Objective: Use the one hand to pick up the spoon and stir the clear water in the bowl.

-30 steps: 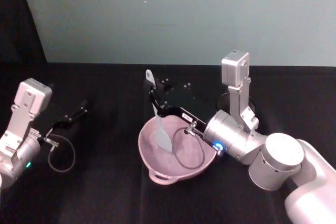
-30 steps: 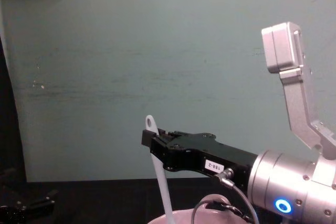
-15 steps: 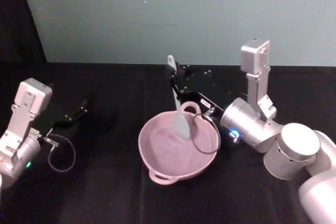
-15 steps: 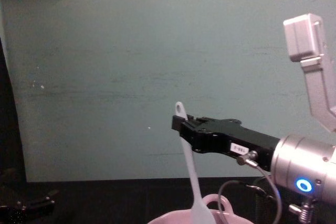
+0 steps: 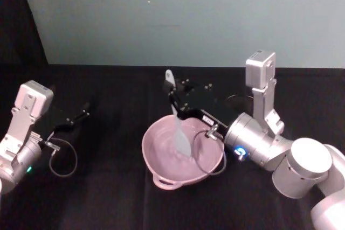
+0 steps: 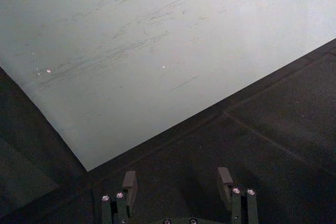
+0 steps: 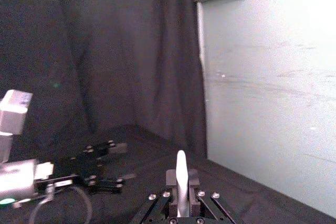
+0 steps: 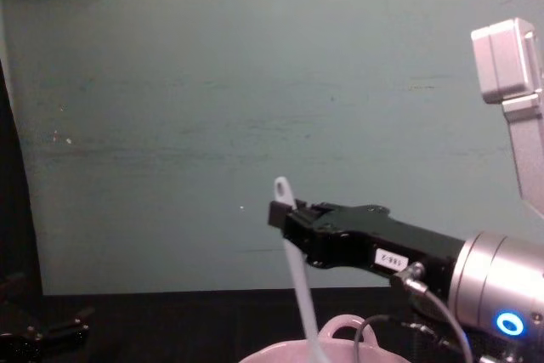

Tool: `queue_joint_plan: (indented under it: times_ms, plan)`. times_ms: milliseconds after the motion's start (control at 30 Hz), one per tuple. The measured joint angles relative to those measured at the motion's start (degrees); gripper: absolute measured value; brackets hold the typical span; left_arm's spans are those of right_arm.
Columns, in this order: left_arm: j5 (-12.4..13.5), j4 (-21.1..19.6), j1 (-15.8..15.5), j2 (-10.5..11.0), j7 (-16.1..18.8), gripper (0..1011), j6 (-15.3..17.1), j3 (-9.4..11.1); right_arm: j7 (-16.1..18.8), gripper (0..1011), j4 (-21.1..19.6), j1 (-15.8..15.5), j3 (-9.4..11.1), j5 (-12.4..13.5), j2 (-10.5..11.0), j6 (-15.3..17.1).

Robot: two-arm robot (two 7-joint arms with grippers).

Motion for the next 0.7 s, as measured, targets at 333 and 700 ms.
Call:
queue_joint_plan:
  times_ms: [333, 700]
  plan:
    - [0.0, 0.0, 0.0, 0.0, 0.0, 1005, 0.0, 0.0, 0.9, 127, 0.6, 0.5, -2.4, 0.5, -1.6, 0.3]
    - [0.0, 0.0, 0.0, 0.0, 0.0, 1005, 0.0, 0.0, 0.9, 127, 7.1, 4.6, -3.1, 0.0, -4.4, -1.5]
